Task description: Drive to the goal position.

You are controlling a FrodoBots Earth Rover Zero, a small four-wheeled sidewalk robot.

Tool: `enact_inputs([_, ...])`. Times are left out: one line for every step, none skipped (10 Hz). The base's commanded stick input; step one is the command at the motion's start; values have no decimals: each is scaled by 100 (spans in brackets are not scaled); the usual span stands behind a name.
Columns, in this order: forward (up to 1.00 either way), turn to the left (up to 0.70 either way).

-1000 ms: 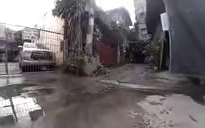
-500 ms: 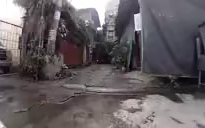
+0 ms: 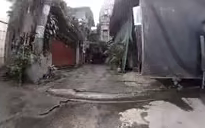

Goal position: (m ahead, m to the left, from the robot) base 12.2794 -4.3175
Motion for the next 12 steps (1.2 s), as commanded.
enact_inputs([70,0])
enact_inputs([70,0])
enact_inputs([70,0])
enact_inputs([70,0])
enact_inputs([70,0])
enact_inputs([70,0])
enact_inputs([70,0])
enact_inputs([70,0])
enact_inputs([70,0])
enact_inputs([70,0])
enact_inputs([70,0])
enact_inputs([70,0])
